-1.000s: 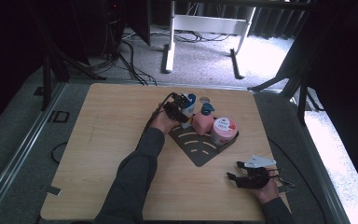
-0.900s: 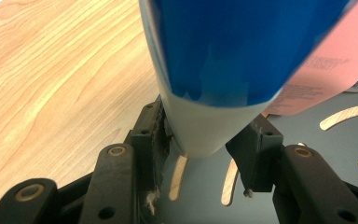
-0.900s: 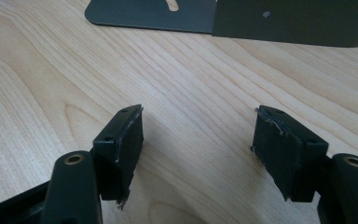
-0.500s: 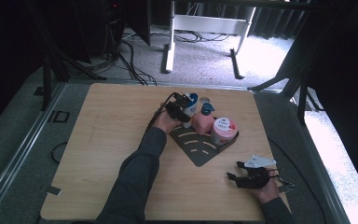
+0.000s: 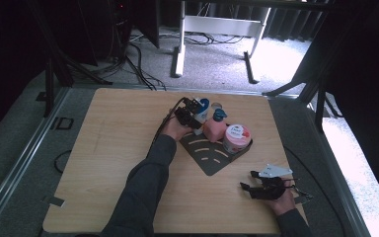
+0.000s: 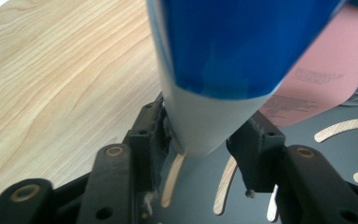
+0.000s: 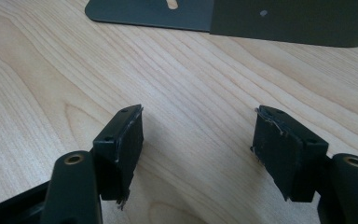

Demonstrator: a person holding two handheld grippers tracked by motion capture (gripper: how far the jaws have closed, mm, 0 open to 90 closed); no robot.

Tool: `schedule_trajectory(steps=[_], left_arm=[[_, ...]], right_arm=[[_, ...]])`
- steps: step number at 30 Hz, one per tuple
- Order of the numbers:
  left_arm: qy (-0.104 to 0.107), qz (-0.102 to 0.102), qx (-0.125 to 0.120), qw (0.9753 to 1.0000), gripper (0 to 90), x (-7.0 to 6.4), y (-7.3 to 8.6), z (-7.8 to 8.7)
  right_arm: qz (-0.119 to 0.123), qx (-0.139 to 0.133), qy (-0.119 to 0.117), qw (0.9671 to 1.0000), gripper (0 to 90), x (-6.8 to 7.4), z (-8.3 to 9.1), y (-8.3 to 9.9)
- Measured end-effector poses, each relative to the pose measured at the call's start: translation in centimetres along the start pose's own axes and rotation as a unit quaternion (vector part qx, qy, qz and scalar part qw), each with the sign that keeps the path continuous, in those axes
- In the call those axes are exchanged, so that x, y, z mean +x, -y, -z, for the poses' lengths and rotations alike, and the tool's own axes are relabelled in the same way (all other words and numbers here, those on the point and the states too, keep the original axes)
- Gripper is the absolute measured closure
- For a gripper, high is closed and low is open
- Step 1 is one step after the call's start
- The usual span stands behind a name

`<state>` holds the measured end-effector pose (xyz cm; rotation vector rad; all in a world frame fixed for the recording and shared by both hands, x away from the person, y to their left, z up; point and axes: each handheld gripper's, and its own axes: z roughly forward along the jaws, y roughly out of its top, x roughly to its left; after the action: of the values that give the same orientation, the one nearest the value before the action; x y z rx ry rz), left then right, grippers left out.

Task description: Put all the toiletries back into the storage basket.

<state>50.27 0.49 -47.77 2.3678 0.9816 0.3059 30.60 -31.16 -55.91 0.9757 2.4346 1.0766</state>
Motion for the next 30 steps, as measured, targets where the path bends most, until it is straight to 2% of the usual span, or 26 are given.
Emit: schedule_trajectory(steps=[5,12,19,30], left_arm=[[0.000,0.005,0.001,1.0000,48.6,0.3,0.4,0.8],[0.000,0.002,-0.019,0.9998,43.5,0.3,1.3,2.5],[-0.002,0.017,-0.058,0.9982,42.3,0.4,3.1,4.0],[-0.015,0.026,-0.074,0.9968,41.3,0.5,6.1,5.2]], right_arm=[[0.000,0.000,0.000,1.0000,33.0,0.0,0.0,0.0],[0.001,-0.001,0.000,1.0000,32.9,0.0,0.0,0.0],[-0.001,0.000,0.000,1.0000,32.9,0.0,0.0,0.0],[-0.001,0.000,0.001,1.0000,32.8,0.0,0.0,0.0]])
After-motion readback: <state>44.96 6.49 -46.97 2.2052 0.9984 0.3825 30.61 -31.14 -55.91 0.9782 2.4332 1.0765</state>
